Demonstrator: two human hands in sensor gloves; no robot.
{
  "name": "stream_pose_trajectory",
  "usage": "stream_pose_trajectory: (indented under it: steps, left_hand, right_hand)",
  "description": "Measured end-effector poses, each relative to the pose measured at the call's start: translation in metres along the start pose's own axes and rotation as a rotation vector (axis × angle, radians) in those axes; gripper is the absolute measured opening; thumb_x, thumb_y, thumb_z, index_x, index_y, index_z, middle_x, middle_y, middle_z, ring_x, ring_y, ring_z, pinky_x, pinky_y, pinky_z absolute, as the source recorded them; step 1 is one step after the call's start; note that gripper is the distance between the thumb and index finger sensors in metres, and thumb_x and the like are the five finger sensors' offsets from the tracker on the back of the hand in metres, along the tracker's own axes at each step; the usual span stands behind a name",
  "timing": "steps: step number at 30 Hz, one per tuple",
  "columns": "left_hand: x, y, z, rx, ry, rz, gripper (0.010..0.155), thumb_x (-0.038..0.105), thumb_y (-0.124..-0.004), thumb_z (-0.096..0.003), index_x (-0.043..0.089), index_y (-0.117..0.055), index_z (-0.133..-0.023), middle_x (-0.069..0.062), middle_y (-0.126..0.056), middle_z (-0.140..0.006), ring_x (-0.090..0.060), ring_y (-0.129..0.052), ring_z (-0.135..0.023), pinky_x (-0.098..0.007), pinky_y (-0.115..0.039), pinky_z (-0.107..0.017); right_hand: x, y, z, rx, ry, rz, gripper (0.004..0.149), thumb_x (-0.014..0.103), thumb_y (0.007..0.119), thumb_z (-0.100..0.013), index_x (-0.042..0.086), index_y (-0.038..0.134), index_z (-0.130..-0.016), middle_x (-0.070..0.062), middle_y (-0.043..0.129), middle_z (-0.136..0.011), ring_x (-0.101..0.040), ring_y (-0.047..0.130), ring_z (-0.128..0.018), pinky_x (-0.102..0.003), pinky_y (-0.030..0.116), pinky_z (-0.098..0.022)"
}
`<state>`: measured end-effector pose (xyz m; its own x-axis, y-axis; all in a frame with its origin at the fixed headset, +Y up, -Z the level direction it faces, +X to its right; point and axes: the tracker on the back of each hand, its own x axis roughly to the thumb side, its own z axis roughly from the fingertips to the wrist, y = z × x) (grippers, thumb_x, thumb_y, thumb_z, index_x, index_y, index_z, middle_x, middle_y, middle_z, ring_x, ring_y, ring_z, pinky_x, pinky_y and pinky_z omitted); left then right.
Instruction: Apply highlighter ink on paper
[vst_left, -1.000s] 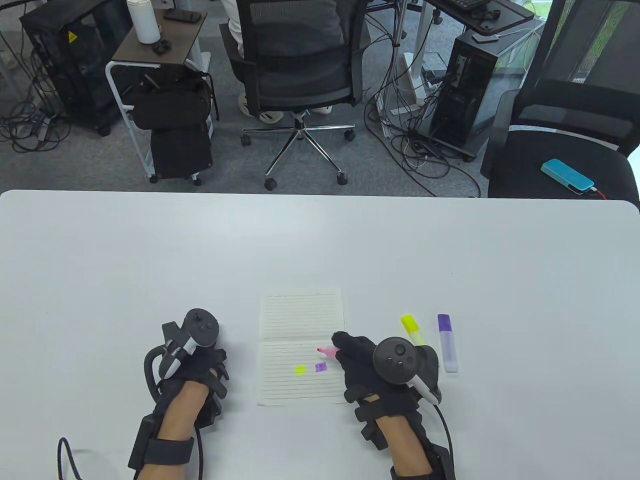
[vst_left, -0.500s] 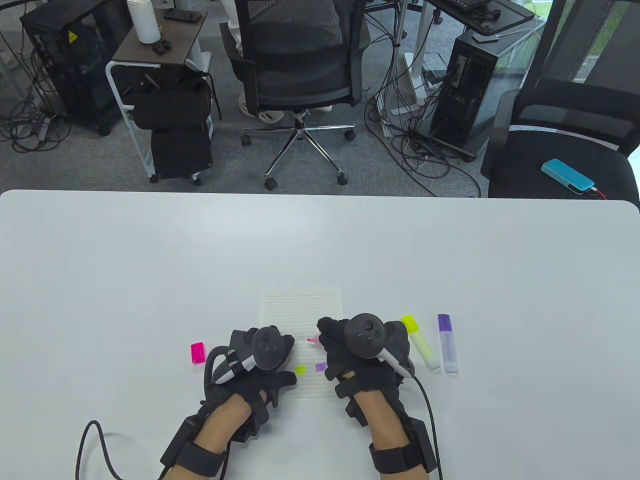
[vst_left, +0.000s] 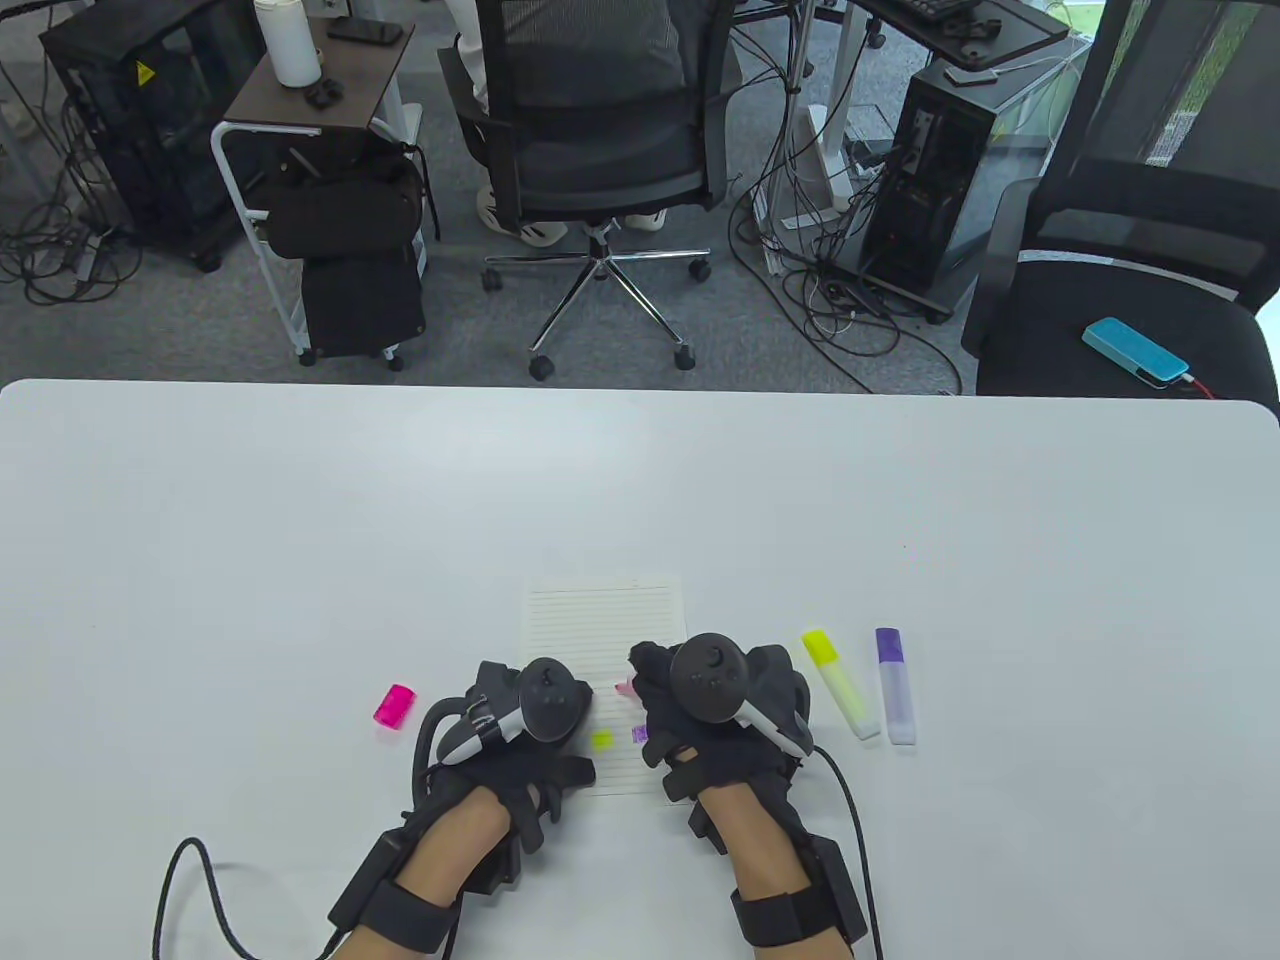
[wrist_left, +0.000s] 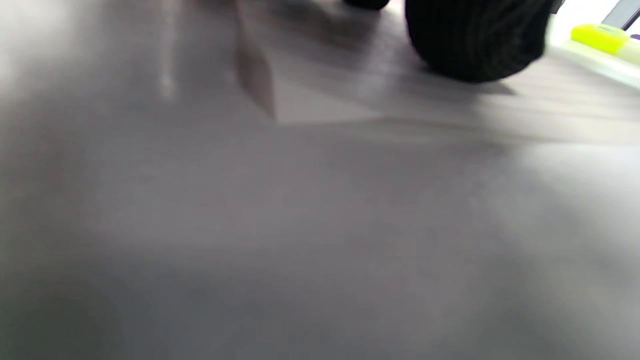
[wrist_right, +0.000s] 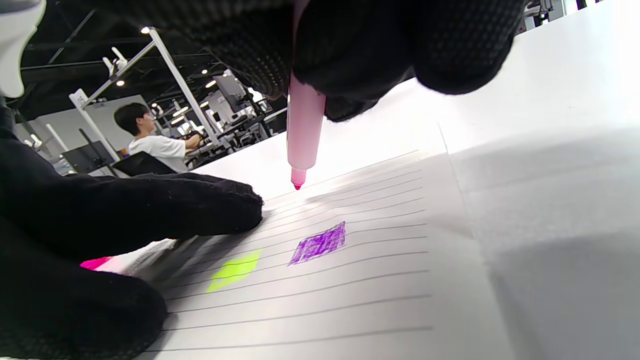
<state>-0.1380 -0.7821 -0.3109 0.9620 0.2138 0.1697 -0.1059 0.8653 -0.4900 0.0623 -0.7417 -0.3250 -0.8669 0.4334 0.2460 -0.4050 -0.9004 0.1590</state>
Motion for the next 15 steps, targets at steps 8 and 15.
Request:
stream_pose_trajectory:
  steps: [8,15]
  left_hand:
    - [-0.0004,0.0005,-0.0005,-0.004,0.005,0.000,0.079,0.057,-0.077,-0.0429,0.037,-0.038,-0.108,-0.002,-0.023,-0.116,-0.039,-0.029,-0.107,-0.068,-0.025,-0.073]
    - [-0.0005,0.0011,-0.0009,-0.005,0.005,-0.001,0.079,0.057,-0.078,-0.0426,0.037,-0.039,-0.108,-0.002,-0.023,-0.116,-0.039,-0.029,-0.106,-0.067,-0.028,-0.073]
  right_hand:
    - [-0.0023,0.0048,-0.0023,0.025,0.017,0.022,0.039,0.028,0.079,-0.064,0.017,0.075,-0.102,-0.018,0.084,-0.087,-0.024,0.090,-0.049,-0.051,0.079,-0.052]
    - [-0.0012,0.0008,-0.0011,0.067,0.023,-0.002,0.038,0.026,0.080,-0.063,0.013,0.078,-0.099,-0.020,0.087,-0.083,-0.025,0.091,-0.045,-0.052,0.080,-0.050]
